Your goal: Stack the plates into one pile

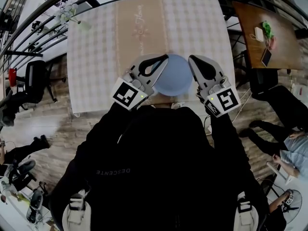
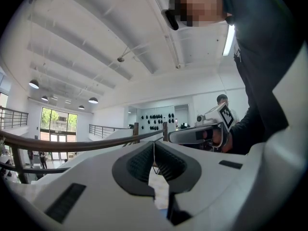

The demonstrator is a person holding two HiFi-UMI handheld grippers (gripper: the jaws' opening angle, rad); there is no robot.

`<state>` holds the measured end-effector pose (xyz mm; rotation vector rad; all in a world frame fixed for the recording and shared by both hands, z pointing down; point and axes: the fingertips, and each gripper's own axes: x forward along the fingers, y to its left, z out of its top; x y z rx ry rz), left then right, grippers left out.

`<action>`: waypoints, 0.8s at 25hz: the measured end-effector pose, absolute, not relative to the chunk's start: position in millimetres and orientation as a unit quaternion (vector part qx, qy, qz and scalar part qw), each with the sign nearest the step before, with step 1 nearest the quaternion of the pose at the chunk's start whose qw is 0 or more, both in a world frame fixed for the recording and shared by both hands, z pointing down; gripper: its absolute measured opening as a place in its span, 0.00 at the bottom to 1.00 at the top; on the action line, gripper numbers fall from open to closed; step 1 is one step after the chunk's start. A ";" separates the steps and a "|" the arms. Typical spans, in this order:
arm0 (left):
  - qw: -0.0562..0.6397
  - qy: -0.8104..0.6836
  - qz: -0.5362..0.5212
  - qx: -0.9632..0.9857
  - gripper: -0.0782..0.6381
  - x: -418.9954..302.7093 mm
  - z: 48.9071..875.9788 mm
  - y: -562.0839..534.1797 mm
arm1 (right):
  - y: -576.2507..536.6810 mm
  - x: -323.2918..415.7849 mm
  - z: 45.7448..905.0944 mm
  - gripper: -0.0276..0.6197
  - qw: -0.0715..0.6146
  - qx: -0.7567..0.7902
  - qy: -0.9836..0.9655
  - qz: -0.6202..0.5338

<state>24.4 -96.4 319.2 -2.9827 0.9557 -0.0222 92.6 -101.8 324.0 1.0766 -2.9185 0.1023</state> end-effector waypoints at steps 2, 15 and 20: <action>0.008 0.304 -0.006 -0.953 0.14 26.4 316.9 -95.3 | -101.5 90.5 321.1 0.05 0.015 0.342 -0.939 0.028; 0.011 0.311 -0.008 -0.950 0.14 22.5 313.6 -98.7 | -110.7 83.9 318.3 0.05 0.016 0.330 -0.944 0.027; 0.009 0.313 -0.007 -0.950 0.14 19.8 314.5 -100.5 | -112.1 80.3 319.7 0.05 0.018 0.327 -0.945 0.028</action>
